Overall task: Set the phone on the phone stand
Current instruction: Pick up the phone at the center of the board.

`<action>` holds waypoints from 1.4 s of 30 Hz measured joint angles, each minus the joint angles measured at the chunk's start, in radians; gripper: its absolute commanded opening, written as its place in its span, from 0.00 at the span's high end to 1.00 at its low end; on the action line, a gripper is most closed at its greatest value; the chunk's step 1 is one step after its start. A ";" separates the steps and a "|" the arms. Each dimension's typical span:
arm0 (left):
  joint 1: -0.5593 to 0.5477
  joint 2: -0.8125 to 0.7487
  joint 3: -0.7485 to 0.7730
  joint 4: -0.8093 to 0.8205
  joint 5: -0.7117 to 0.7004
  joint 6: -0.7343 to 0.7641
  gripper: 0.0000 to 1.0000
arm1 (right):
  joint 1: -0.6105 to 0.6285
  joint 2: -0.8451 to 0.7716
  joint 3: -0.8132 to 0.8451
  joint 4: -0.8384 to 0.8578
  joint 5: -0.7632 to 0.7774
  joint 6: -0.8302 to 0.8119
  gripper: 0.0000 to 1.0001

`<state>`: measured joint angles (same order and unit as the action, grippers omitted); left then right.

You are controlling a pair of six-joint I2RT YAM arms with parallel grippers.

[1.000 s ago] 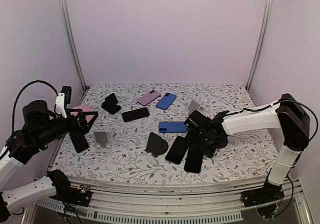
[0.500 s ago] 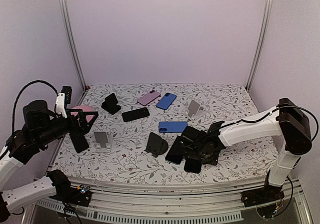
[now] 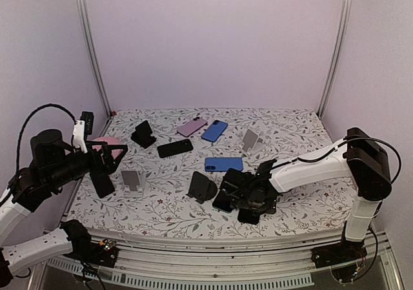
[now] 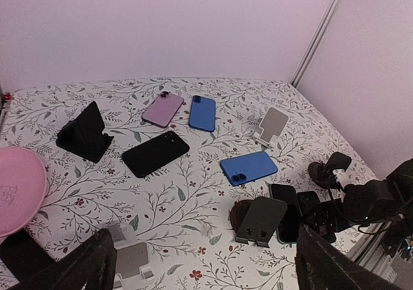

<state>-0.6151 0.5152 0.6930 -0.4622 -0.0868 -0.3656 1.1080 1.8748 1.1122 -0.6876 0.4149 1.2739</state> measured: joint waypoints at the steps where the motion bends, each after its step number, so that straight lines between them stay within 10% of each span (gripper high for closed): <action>1: 0.000 0.003 0.000 0.000 0.004 -0.002 0.03 | 0.001 -0.002 -0.005 0.003 0.005 -0.002 0.03; 15: -0.061 0.112 -0.047 0.080 0.157 -0.127 0.03 | -0.002 -0.052 -0.098 0.146 0.051 -0.145 0.38; 28: -0.338 0.289 -0.088 0.243 0.075 -0.241 0.03 | -0.040 -0.053 -0.090 0.181 0.042 -0.243 0.40; 42: -0.370 0.433 -0.094 0.426 0.045 -0.279 0.03 | -0.091 -0.063 -0.088 0.185 0.013 -0.335 0.40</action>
<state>-0.9852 0.9485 0.5991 -0.0360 -0.0414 -0.6449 1.0172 1.8122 1.0241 -0.5022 0.4282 0.9390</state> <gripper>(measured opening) 0.966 0.731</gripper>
